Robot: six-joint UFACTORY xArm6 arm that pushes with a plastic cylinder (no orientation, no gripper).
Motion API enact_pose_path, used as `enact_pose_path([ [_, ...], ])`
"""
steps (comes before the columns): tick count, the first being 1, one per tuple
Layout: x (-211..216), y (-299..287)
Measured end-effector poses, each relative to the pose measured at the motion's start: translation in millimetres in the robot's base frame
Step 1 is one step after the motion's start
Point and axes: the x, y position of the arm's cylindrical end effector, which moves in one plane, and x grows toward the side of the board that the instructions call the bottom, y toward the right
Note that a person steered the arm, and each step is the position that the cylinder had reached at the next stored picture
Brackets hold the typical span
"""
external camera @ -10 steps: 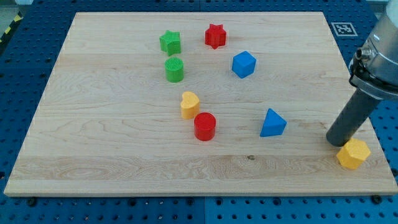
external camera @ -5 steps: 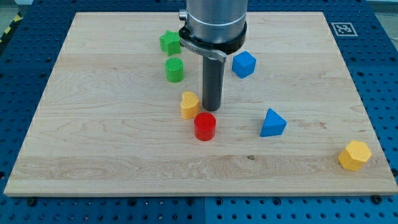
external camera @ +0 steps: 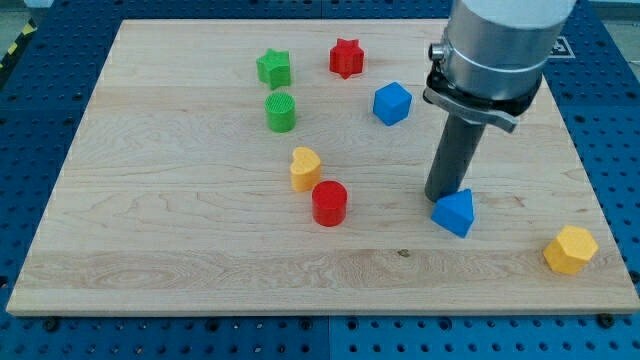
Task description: Push the blue triangle towards the yellow hexagon
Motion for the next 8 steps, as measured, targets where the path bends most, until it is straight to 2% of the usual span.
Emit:
enact_pose_path([
  [4,11.4,1.2],
  [7,39.5,10.0],
  [8,40.1,-29.7],
])
